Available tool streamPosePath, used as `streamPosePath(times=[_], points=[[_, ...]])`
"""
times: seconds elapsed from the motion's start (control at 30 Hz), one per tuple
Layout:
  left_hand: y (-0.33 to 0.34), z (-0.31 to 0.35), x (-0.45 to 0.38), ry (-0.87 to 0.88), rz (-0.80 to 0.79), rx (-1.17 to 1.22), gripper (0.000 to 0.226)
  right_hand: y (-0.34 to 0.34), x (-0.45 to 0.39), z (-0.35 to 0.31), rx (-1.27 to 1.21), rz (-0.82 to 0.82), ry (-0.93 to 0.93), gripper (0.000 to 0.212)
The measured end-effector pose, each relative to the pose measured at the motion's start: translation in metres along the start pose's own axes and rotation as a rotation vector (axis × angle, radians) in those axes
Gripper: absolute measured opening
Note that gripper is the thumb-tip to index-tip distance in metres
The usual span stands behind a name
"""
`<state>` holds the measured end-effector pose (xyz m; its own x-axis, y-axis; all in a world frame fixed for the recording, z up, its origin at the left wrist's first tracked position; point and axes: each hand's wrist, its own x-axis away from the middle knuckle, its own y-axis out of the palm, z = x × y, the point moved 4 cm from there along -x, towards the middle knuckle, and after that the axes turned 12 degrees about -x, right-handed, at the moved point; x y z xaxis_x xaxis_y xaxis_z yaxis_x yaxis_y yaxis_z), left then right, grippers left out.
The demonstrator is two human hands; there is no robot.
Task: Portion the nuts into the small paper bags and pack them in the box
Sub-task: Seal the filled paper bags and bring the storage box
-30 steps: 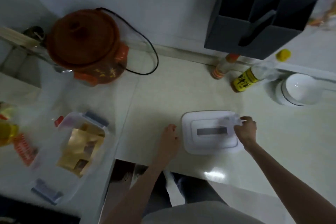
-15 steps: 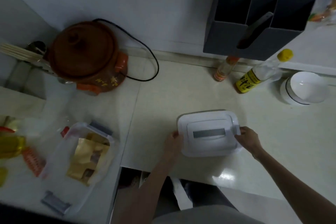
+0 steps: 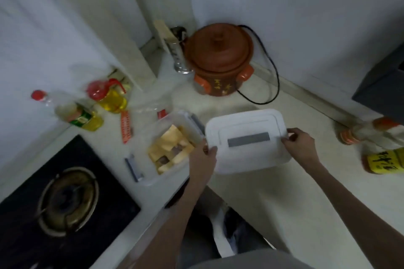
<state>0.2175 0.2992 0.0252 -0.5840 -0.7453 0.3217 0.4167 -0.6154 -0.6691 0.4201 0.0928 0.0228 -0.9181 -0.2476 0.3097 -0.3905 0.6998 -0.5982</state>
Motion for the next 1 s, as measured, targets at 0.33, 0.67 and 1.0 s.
streamPosePath(times=[0.33, 0.67, 1.0], points=[[-0.152, -0.096, 0.008, -0.309, 0.355, -0.005, 0.019, 0.136, 0.031, -0.157, -0.052, -0.278, -0.393, 0.033], [-0.153, -0.144, 0.018, -0.334, 0.325, 0.001, 0.023, 0.195, 0.055, -0.155, 0.186, -0.438, -0.343, 0.034], [-0.153, -0.136, 0.009, -0.351, 0.273, -0.014, 0.033, 0.192, 0.052, -0.159, 0.253, -0.397, -0.348, 0.028]])
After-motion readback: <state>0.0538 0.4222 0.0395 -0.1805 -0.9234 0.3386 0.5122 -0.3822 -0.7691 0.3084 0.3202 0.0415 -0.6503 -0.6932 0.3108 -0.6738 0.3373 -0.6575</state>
